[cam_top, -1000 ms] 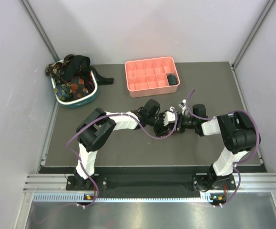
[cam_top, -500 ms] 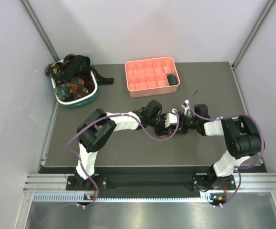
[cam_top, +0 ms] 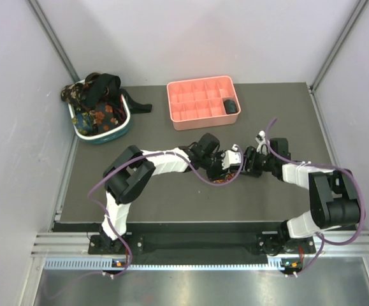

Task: Roll the ties
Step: Place the rolled tie into the container

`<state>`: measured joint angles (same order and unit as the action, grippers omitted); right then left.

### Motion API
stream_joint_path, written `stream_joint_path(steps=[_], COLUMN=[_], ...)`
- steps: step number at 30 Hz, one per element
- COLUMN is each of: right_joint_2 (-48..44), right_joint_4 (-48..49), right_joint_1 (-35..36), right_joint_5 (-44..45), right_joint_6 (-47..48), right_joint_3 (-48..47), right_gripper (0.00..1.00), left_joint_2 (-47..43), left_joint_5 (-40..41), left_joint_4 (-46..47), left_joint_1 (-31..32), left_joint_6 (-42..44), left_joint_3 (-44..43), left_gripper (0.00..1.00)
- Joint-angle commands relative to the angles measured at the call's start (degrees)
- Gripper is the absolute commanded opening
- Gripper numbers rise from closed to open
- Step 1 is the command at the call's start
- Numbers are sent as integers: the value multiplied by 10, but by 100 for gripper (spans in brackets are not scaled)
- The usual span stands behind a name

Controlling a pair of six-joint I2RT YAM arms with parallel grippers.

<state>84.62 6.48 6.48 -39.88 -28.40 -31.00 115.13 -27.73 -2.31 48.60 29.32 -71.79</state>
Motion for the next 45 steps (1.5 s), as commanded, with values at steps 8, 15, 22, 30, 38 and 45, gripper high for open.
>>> stream_joint_path(steps=[8, 15, 22, 30, 38, 45], right_joint_2=[-3, -83, -196, -249, -91, 163], right_joint_4=[-79, -123, -143, -76, -146, -303], right_joint_1=[-15, 39, 246, 456, 643, 697], right_joint_5=[118, 236, 409, 545, 725, 925], right_joint_6=[49, 78, 31, -3, 172, 312], right_joint_3=[-58, -47, -4, 51, -105, -315], right_gripper=[49, 43, 43, 42, 54, 71], left_joint_2=[4, 39, 61, 69, 79, 109], left_joint_5=[182, 218, 225, 246, 241, 229], left_joint_4=[-157, -239, -265, -285, -308, -390], left_joint_1=[-14, -25, -48, -61, -61, -60], left_joint_6=[-93, -188, -253, -288, -291, -284], left_joint_3=[-9, -52, -78, -100, -120, -178], left_gripper=[36, 37, 37, 38, 38, 38])
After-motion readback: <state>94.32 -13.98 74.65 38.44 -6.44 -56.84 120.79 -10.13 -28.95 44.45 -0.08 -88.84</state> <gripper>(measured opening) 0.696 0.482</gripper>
